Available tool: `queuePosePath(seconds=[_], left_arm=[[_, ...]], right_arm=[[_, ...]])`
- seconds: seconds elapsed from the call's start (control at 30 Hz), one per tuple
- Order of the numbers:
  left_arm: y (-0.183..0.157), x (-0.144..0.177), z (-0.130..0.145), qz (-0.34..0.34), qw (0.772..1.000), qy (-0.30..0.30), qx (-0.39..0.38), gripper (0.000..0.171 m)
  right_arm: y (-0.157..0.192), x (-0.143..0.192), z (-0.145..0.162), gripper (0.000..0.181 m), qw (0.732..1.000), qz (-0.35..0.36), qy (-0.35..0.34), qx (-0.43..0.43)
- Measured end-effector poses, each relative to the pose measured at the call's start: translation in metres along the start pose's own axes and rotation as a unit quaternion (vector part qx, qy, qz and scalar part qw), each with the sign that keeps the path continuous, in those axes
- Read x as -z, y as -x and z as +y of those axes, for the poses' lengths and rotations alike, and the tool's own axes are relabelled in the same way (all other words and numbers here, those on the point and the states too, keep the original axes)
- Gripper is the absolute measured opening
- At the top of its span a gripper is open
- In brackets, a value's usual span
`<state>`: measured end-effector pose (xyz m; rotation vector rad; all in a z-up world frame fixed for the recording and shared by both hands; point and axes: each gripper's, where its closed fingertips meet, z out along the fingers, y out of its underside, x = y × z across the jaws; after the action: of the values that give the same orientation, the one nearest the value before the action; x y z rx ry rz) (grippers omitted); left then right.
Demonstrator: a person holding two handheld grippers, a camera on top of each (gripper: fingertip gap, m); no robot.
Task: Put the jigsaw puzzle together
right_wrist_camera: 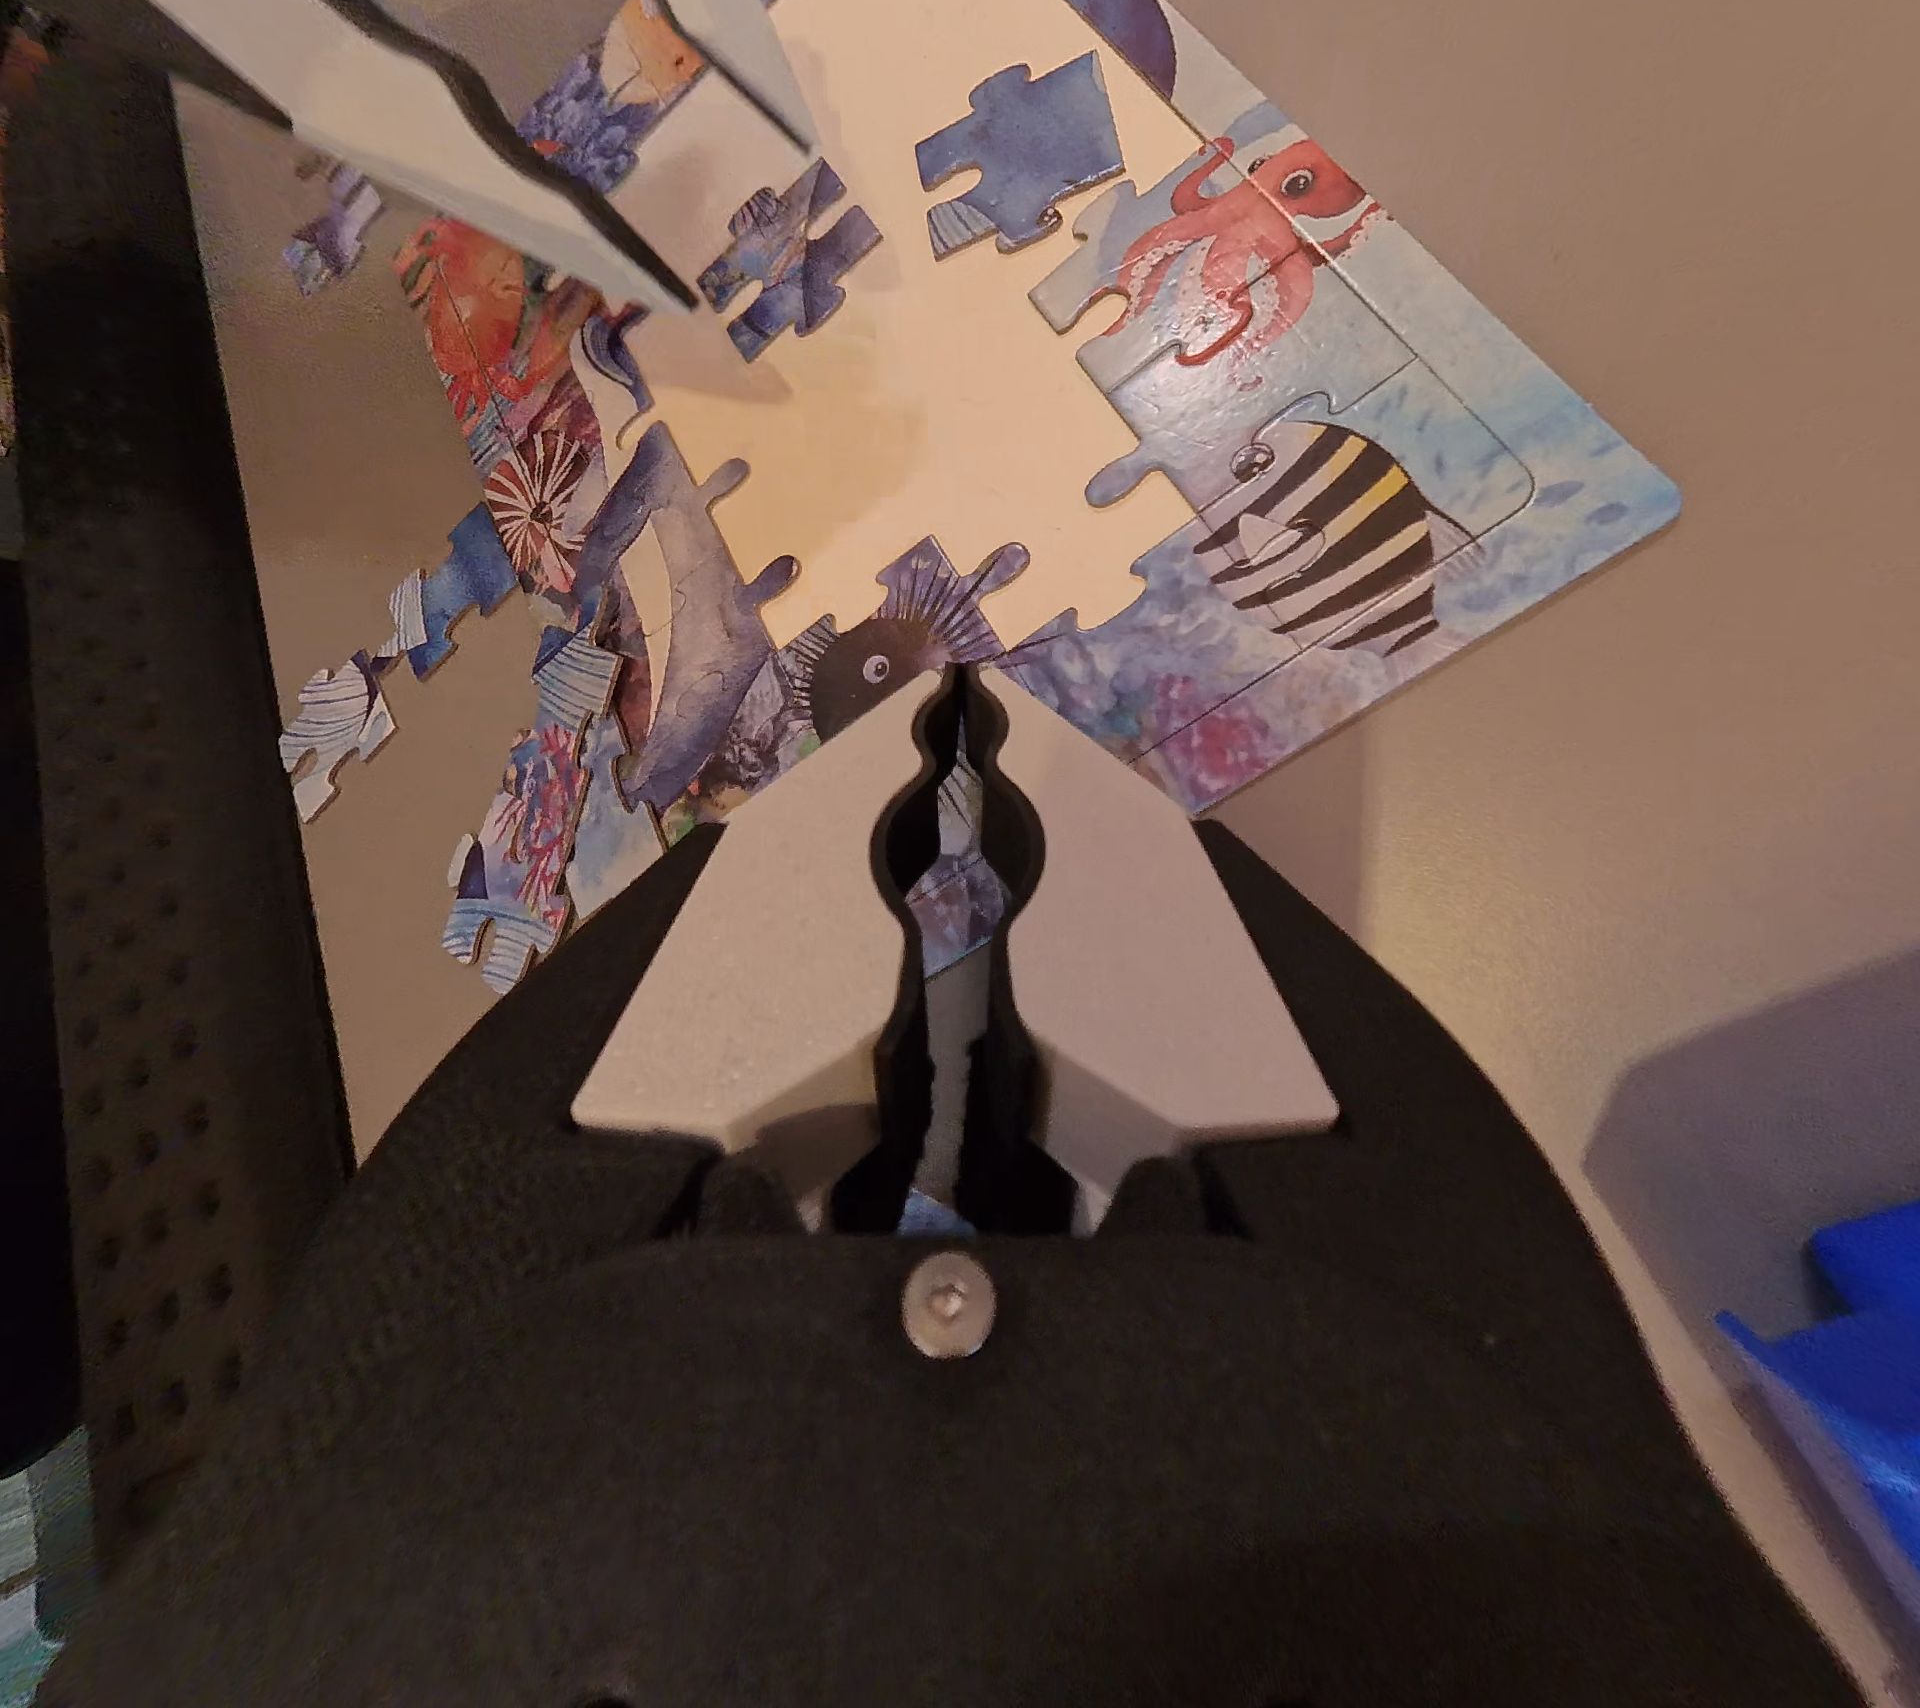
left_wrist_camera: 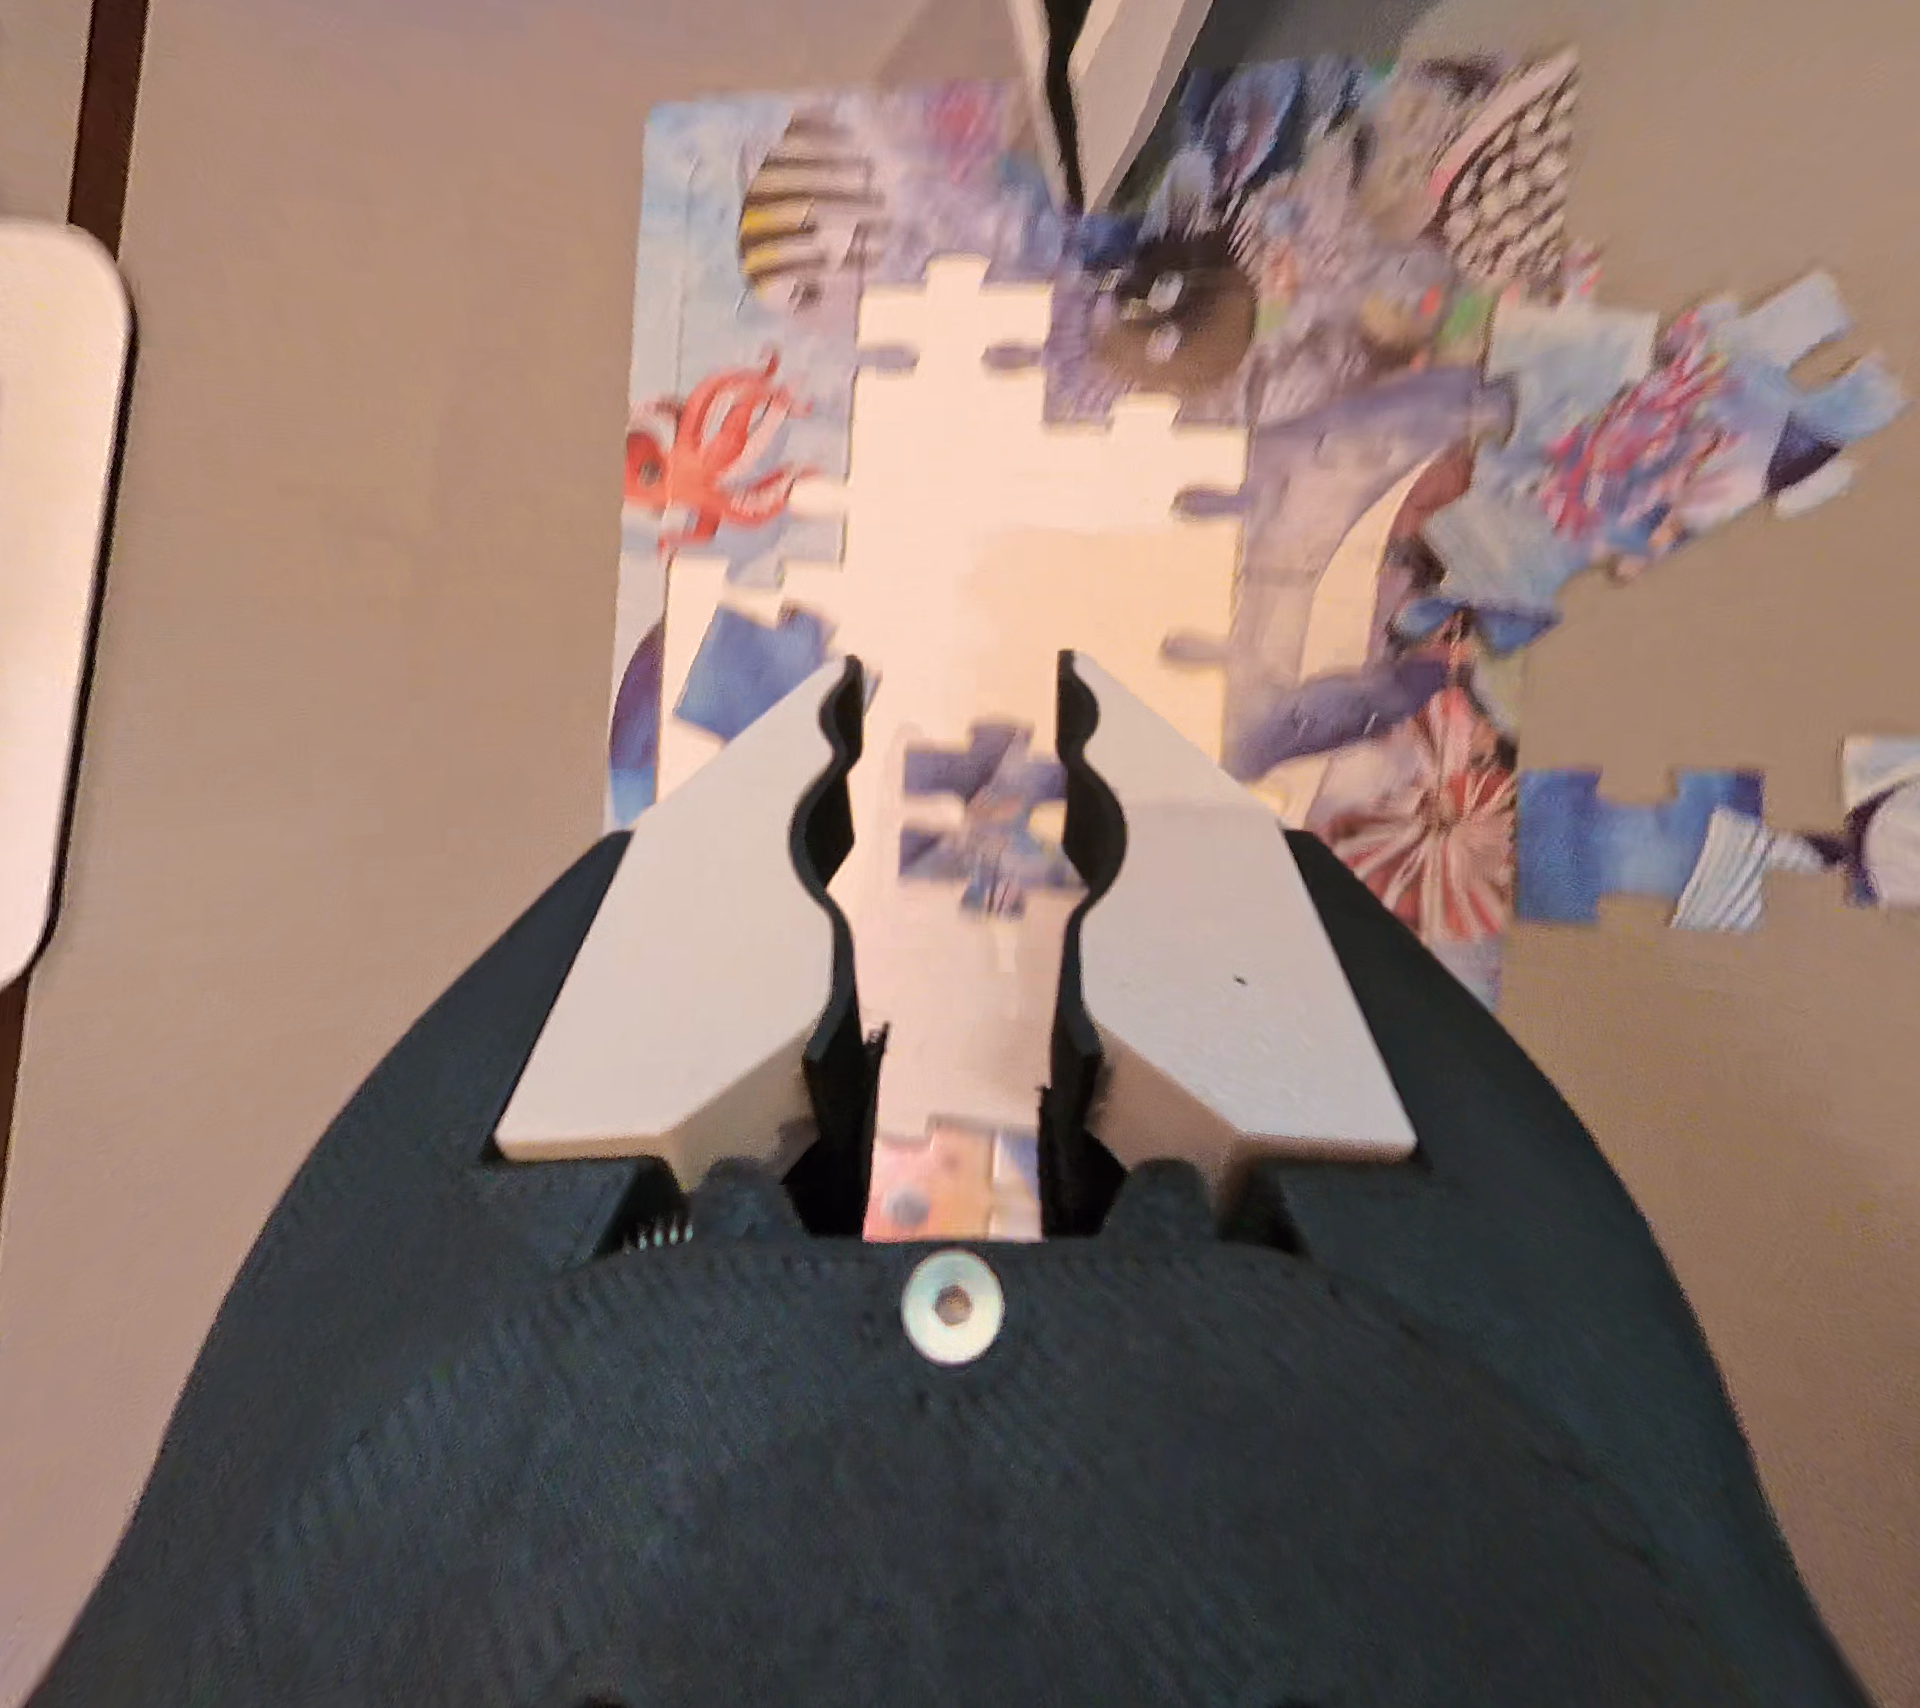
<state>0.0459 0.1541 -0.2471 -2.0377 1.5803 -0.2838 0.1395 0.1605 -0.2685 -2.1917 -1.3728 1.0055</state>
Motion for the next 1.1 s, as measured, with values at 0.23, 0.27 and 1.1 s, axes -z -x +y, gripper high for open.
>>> queuePosePath(seconds=[0.23, 0.27, 1.1], left_arm=[[0.002, -0.005, 0.060, 0.007, 0.998, 0.054, 0.020, 0.052], [-0.002, -0.007, 0.060, 0.018, 0.998, 0.047, 0.023, 0.048], [-0.007, -0.009, 0.053, 0.028, 0.999, -0.004, 0.033, 0.044]], right_arm=[[-0.001, -0.003, 0.002, 0.000, 1.000, -0.001, 0.002, 0.003], [-0.001, -0.003, 0.002, 0.000, 1.000, 0.000, 0.002, 0.003], [0.001, -0.001, 0.001, 0.000, 1.000, -0.012, -0.004, 0.008]])
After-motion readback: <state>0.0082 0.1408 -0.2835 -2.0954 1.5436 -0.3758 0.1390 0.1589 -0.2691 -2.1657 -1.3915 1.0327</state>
